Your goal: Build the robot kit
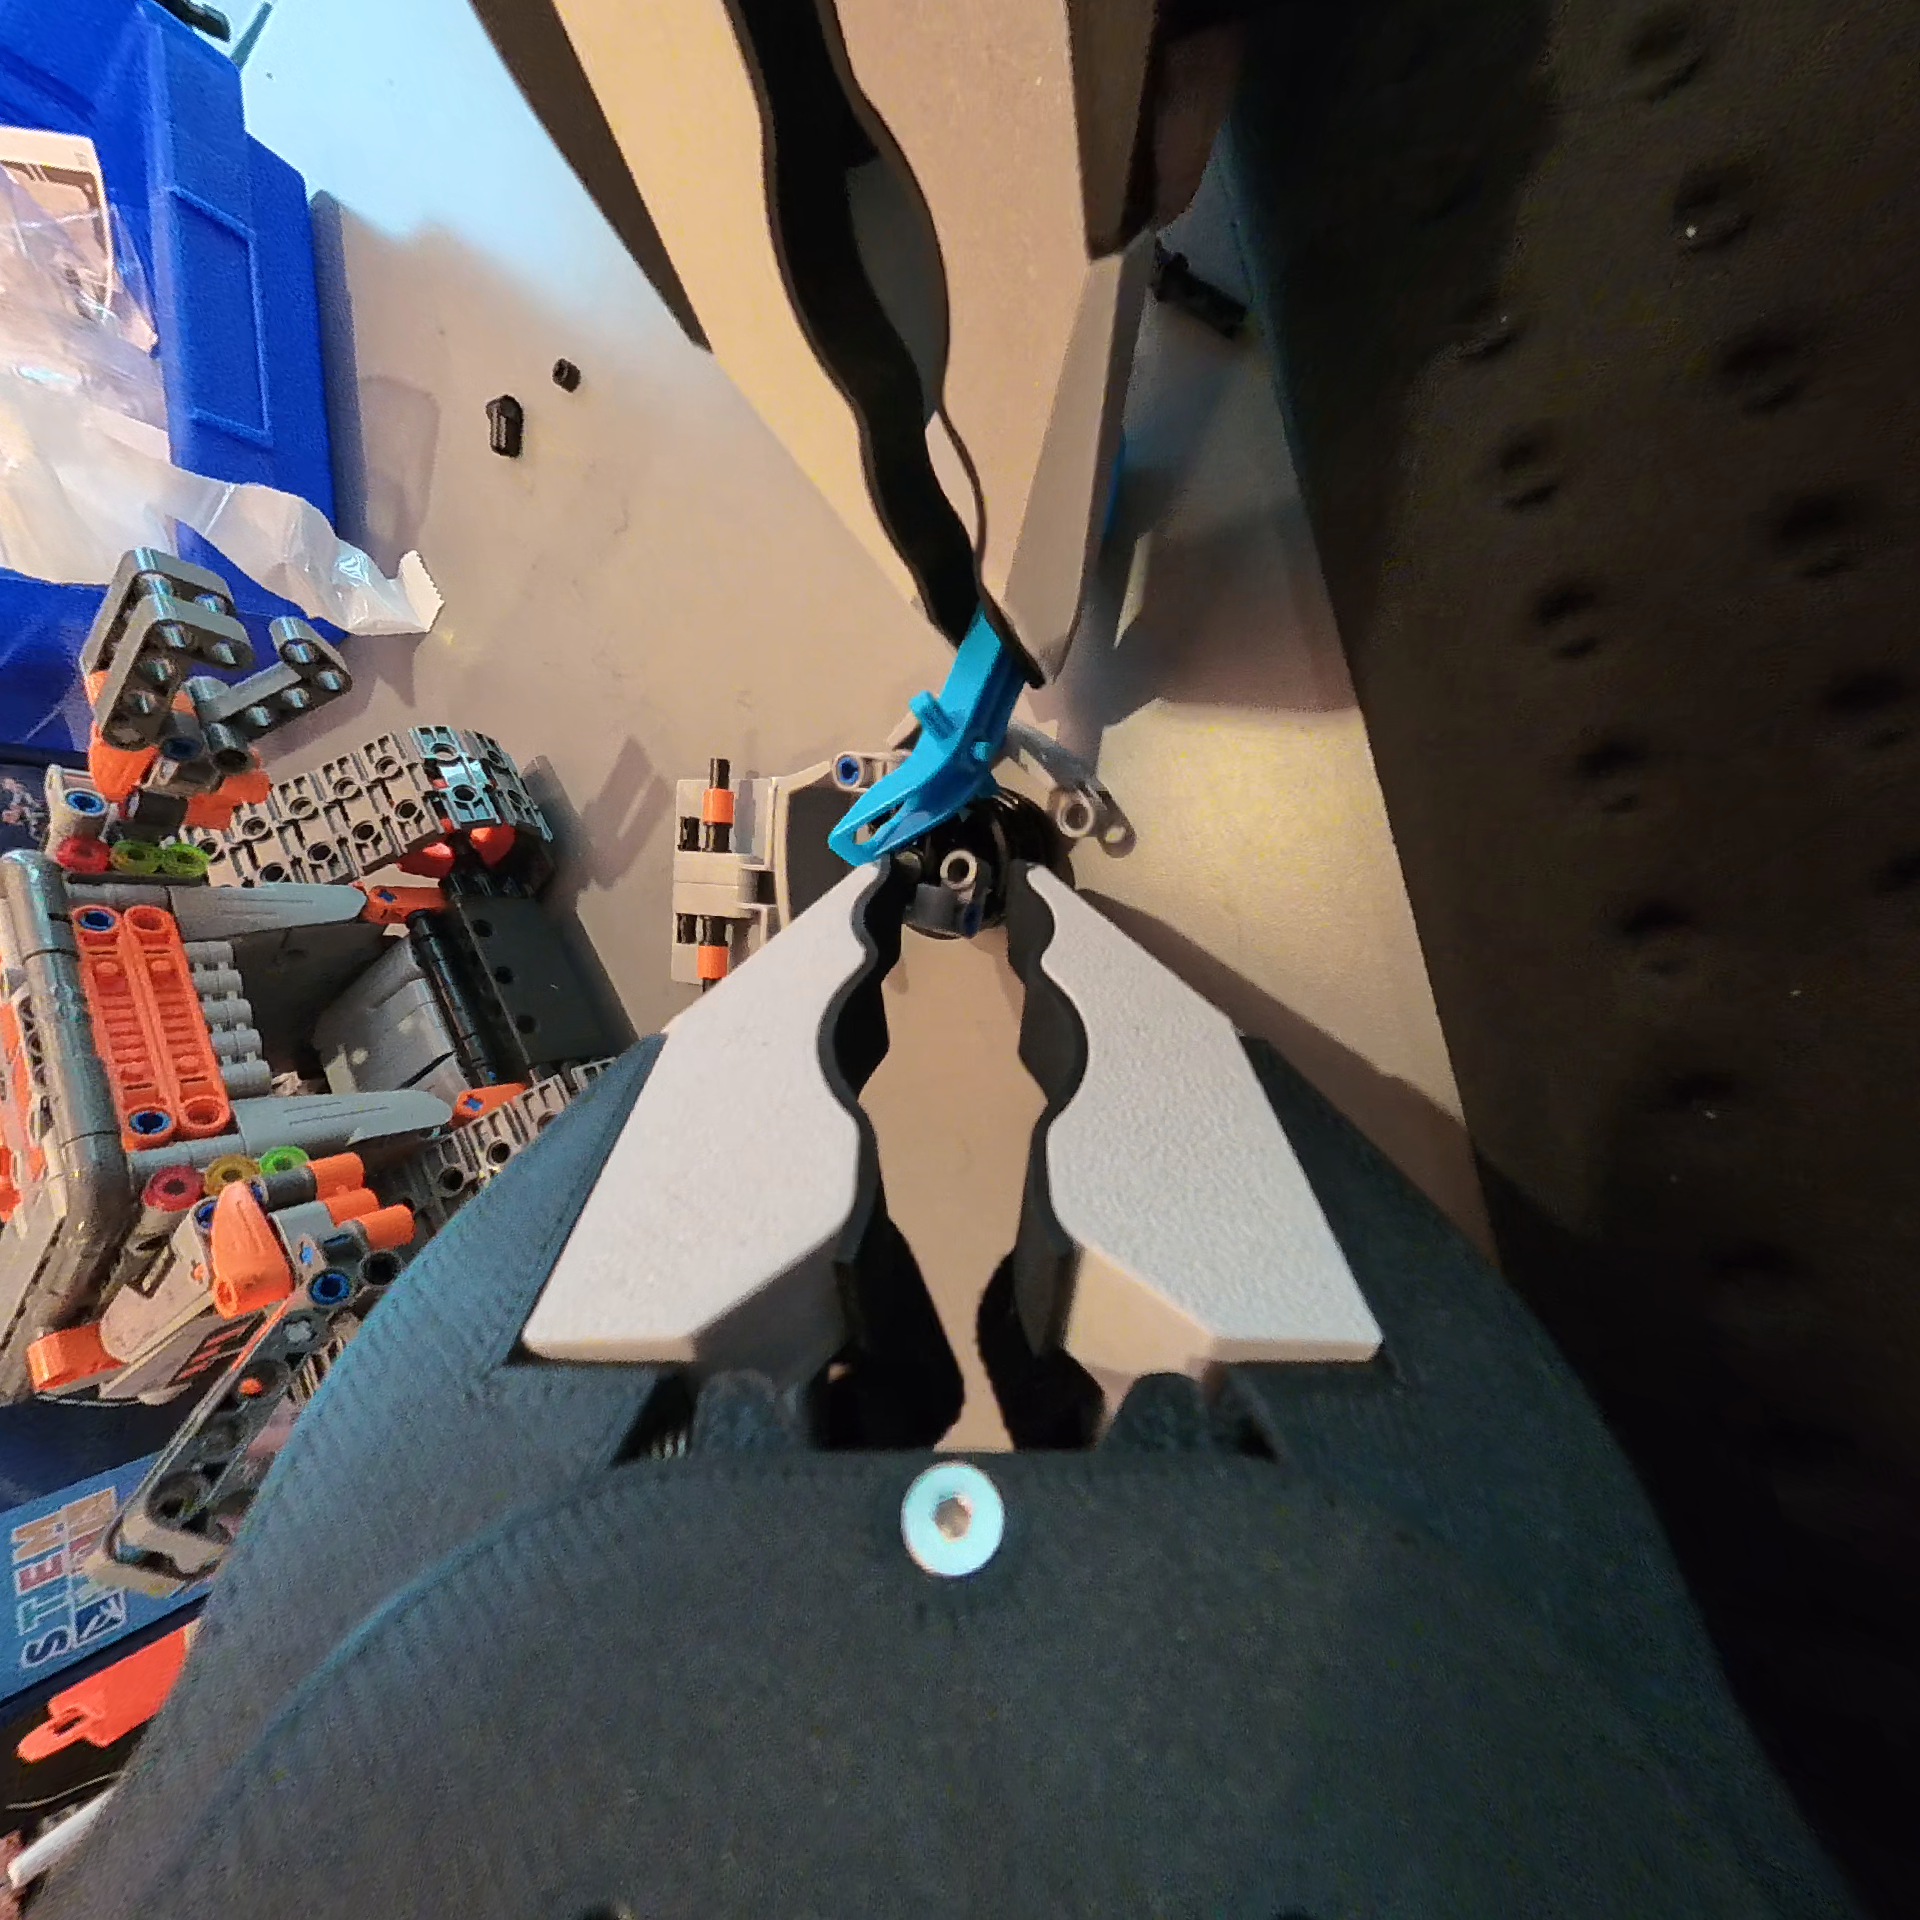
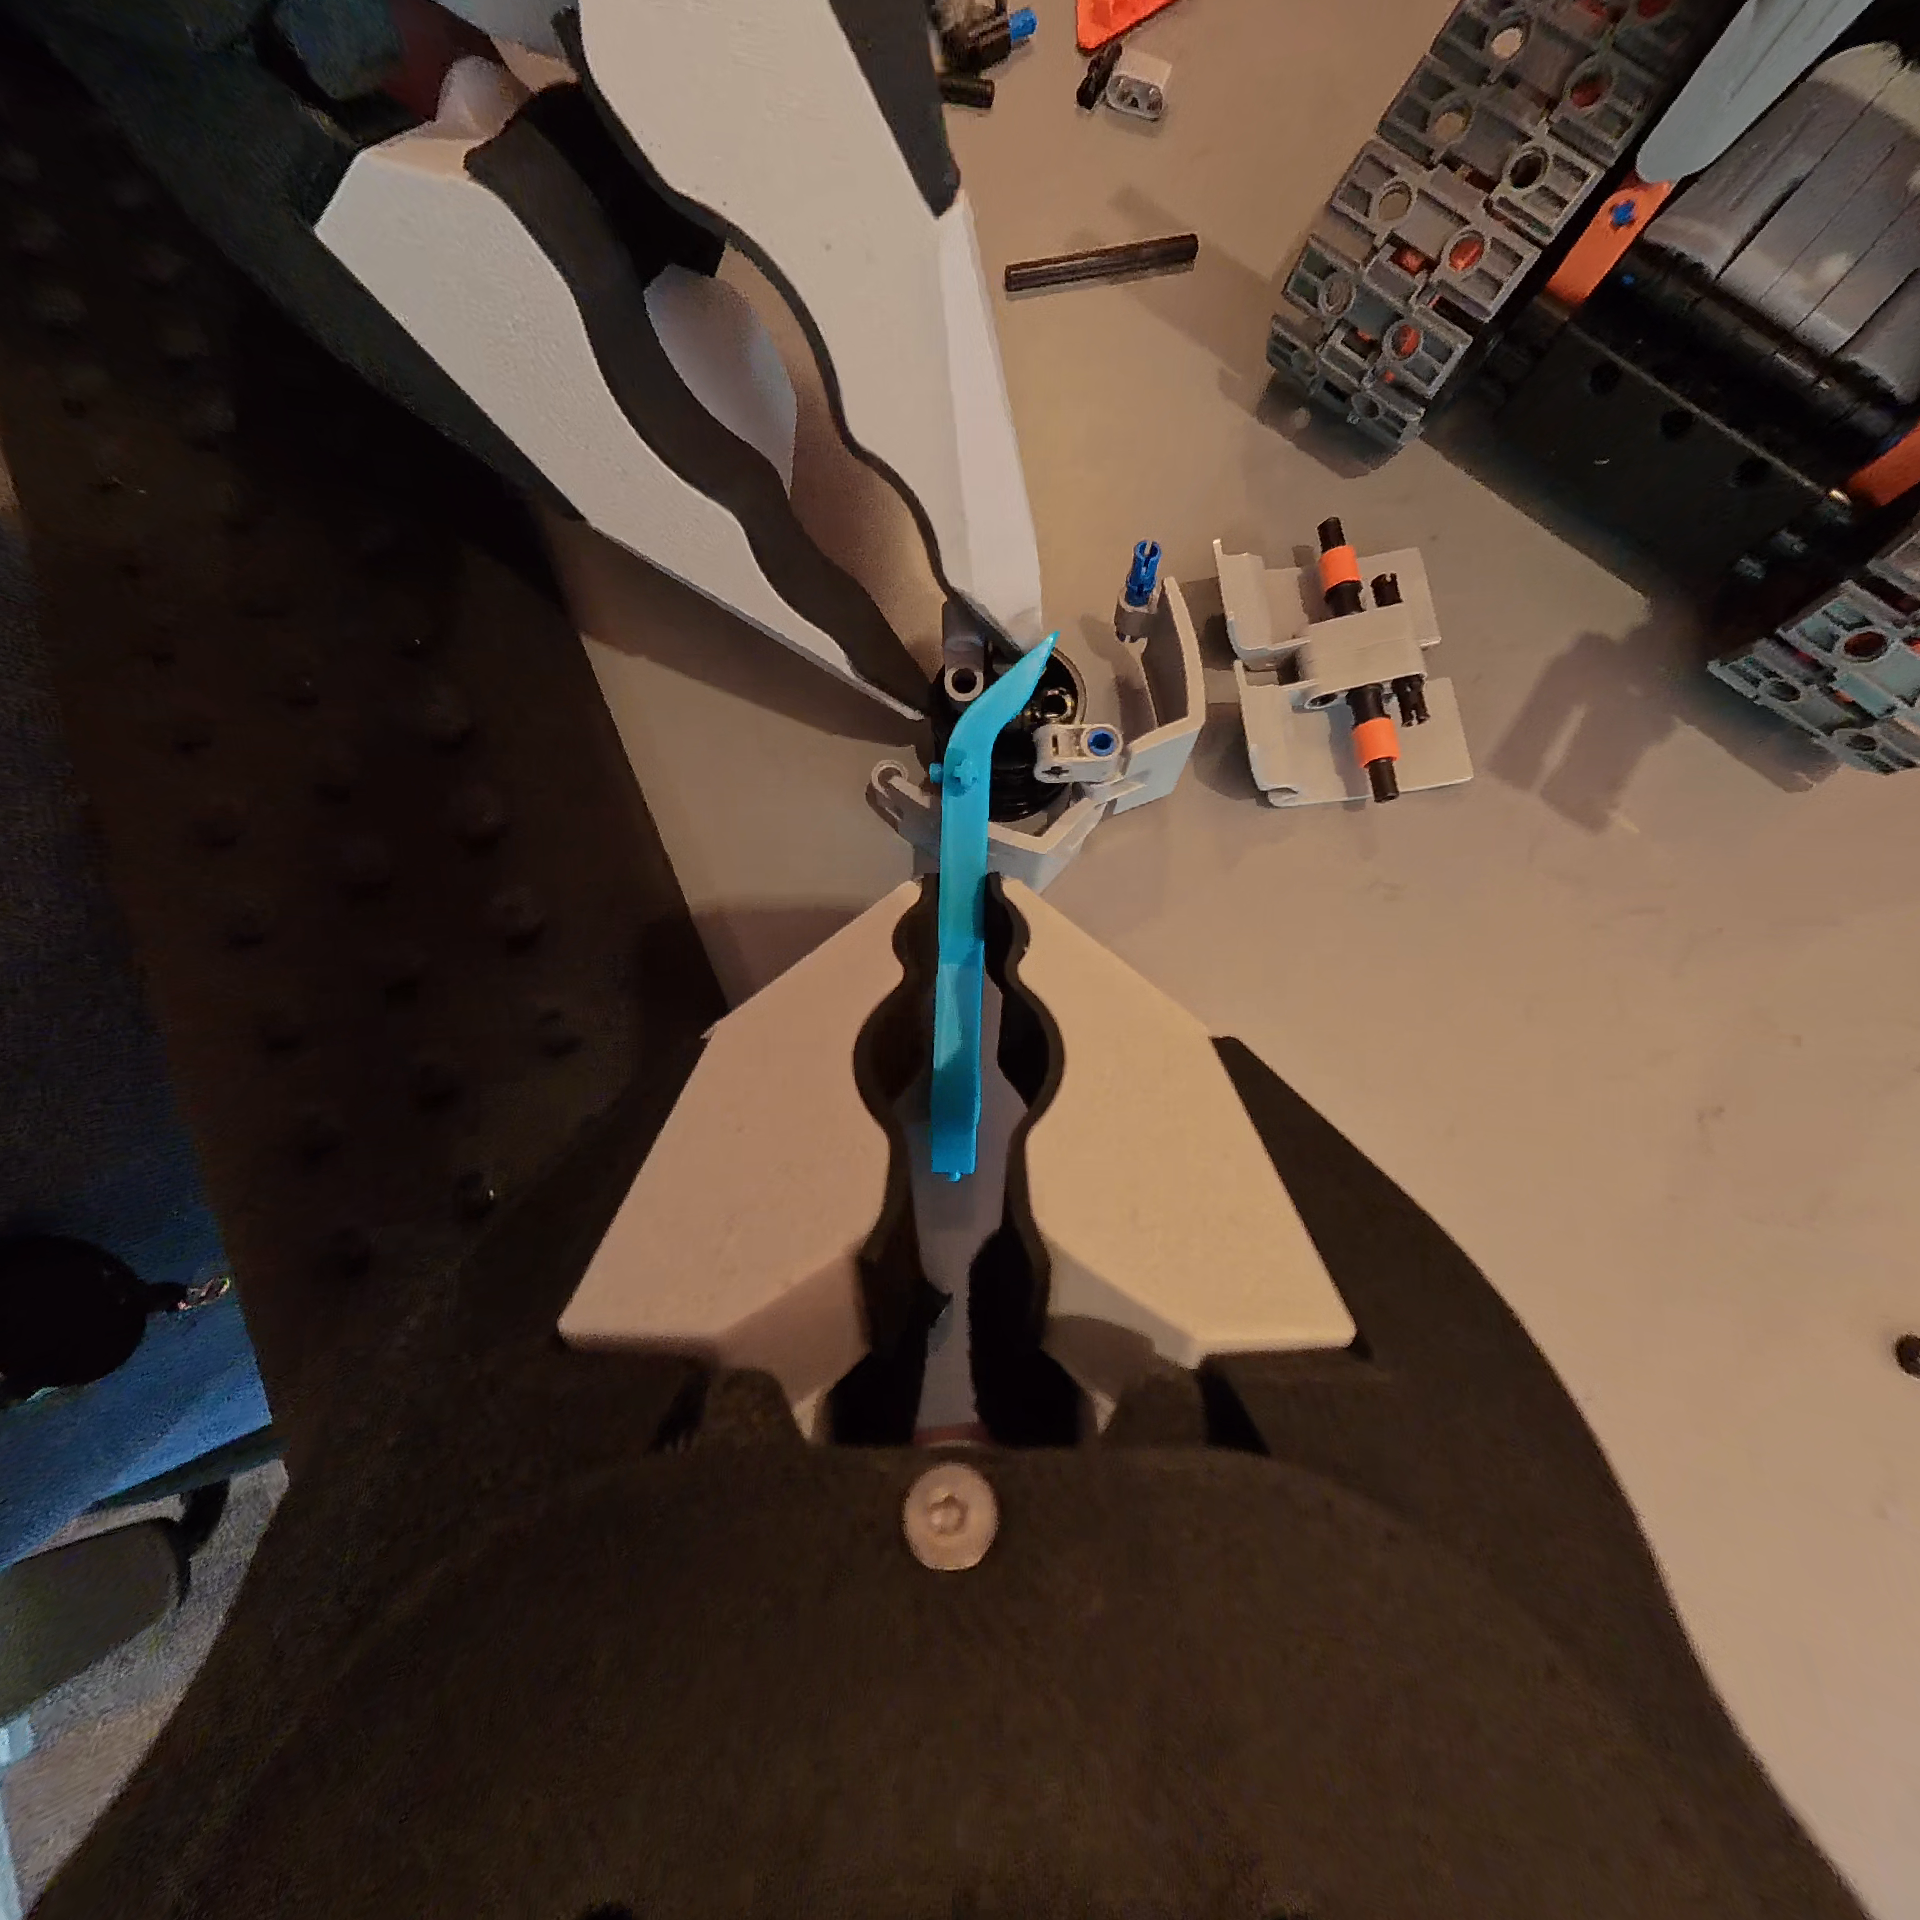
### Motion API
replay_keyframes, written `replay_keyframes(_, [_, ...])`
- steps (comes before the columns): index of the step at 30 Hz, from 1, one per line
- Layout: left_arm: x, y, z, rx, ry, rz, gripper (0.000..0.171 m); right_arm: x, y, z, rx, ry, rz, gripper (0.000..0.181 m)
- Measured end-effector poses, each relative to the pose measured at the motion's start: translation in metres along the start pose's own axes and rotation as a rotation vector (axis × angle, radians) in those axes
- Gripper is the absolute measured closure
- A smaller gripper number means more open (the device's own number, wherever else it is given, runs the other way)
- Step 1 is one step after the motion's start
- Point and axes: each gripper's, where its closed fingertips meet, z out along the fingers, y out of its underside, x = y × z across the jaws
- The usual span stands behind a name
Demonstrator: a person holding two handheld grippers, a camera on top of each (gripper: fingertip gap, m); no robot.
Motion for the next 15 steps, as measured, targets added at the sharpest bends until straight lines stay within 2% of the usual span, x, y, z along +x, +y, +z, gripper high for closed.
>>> replay_keyframes(4, [0.000, 0.000, -0.003, 0.031, 0.034, -0.072, 0.152, 0.003, -0.010, -0.013, 0.111, -0.031, 0.070, 0.175])
replay_keyframes(6, [-0.003, 0.000, -0.004, 0.056, 0.032, -0.100, 0.137, 0.010, -0.007, -0.019, 0.116, -0.010, 0.092, 0.175])
replay_keyframes(9, [0.002, -0.001, -0.003, 0.078, 0.089, -0.174, 0.127, 0.015, 0.004, -0.020, 0.063, 0.020, 0.095, 0.176])
replay_keyframes(15, [0.000, 0.000, 0.001, 0.118, 0.150, -0.277, 0.138, 0.019, 0.024, -0.005, -0.036, 0.019, 0.113, 0.170])
